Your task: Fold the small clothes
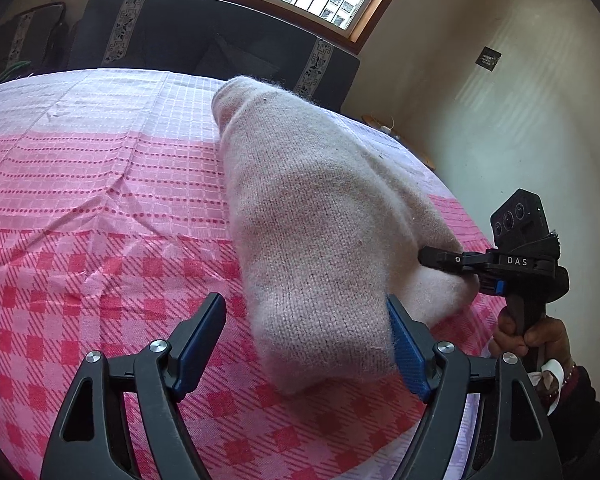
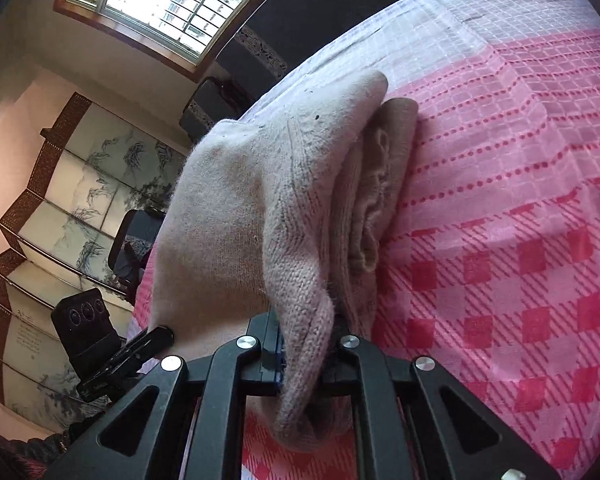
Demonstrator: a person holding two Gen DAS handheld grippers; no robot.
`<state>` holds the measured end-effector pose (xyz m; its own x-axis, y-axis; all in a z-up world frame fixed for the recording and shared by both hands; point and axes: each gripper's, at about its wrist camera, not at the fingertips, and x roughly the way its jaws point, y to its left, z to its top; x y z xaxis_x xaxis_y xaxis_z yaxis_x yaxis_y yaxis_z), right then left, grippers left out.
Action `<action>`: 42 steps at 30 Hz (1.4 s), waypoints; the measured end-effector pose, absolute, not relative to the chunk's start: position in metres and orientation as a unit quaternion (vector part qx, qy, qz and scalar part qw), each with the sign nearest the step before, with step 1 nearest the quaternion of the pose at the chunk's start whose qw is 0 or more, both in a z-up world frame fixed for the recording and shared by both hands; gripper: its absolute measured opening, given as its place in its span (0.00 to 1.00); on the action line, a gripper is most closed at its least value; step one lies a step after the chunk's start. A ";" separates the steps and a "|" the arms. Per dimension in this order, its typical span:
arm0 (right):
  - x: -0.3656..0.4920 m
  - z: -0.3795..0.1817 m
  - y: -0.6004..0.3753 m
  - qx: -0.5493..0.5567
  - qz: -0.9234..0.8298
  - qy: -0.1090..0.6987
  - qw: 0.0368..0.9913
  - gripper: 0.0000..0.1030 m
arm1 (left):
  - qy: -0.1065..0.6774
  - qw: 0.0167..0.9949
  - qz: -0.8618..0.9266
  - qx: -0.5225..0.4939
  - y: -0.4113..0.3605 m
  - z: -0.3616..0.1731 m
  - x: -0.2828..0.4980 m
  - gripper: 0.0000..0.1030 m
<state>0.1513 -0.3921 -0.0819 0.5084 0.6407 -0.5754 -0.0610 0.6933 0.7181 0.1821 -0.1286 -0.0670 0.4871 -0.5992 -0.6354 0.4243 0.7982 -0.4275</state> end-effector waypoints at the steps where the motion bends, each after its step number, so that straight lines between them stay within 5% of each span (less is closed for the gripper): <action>1: 0.152 -0.082 -0.391 0.321 0.215 0.444 0.808 0.09 | 0.411 0.856 -0.295 -0.106 -0.128 -0.068 0.182 0.76; 16: 0.154 -0.080 -0.398 0.356 0.241 0.421 0.799 0.19 | 0.310 0.893 -0.326 -0.019 -0.175 -0.009 0.160 0.76; 23: 0.173 -0.079 -0.419 0.425 0.255 0.394 0.774 0.47 | 0.360 0.870 -0.338 -0.002 -0.197 -0.034 0.183 0.75; 26: 0.182 -0.080 -0.420 0.434 0.242 0.393 0.773 0.45 | 0.369 0.863 -0.345 -0.020 -0.194 -0.040 0.186 0.75; 28: 0.190 -0.085 -0.420 0.419 0.216 0.417 0.777 0.16 | 0.379 0.857 -0.350 -0.020 -0.196 -0.046 0.188 0.75; 36: 0.189 -0.074 -0.417 0.397 0.194 0.415 0.795 0.22 | 0.374 0.859 -0.348 -0.030 -0.195 -0.048 0.185 0.76; 42: 0.183 -0.016 -0.392 0.279 0.180 0.359 0.872 0.23 | 0.367 0.867 -0.337 -0.010 -0.200 -0.046 0.180 0.76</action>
